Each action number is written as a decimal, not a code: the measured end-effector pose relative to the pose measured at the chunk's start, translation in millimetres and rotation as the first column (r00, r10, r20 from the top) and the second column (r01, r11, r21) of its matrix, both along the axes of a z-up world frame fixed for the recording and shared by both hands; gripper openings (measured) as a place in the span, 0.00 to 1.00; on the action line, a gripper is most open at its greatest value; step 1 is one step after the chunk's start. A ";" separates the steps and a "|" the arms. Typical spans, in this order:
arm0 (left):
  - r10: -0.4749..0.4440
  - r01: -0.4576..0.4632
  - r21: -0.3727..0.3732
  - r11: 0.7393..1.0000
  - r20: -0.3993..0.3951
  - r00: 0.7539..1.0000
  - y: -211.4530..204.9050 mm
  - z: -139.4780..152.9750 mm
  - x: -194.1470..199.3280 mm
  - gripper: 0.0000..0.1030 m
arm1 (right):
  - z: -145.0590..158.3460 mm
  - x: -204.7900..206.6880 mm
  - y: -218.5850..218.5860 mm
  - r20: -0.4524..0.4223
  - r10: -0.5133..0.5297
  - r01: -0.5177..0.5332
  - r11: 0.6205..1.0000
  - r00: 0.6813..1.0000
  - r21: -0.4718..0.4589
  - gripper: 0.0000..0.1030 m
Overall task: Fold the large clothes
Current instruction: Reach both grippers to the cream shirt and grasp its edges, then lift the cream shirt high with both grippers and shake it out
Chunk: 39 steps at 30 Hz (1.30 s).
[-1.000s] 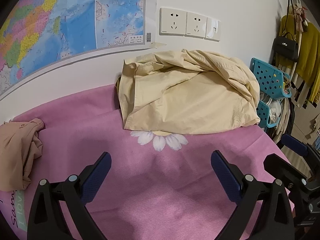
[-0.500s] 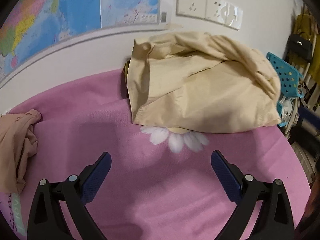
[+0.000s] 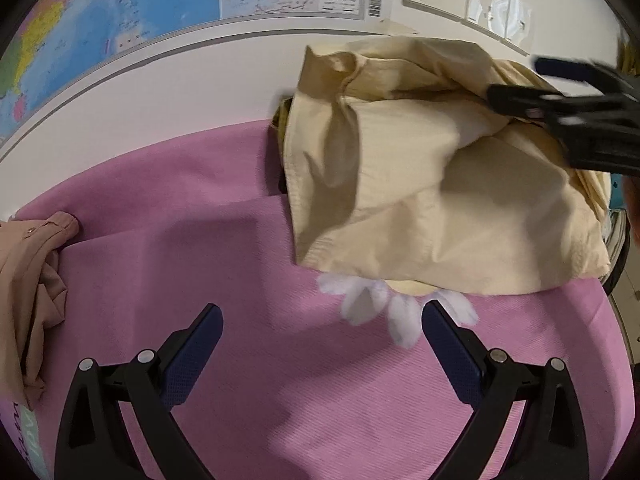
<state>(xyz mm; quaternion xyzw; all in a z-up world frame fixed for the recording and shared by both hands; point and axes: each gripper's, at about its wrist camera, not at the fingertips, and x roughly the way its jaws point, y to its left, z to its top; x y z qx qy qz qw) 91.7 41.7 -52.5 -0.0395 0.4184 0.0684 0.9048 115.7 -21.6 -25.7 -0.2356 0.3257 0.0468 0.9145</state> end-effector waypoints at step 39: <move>-0.467 0.560 -0.278 0.780 0.338 0.817 -77.1 54.7 61.9 0.03 | 203.5 -123.8 -143.6 0.290 -0.203 0.080 0.920 0.935 0.383 0.09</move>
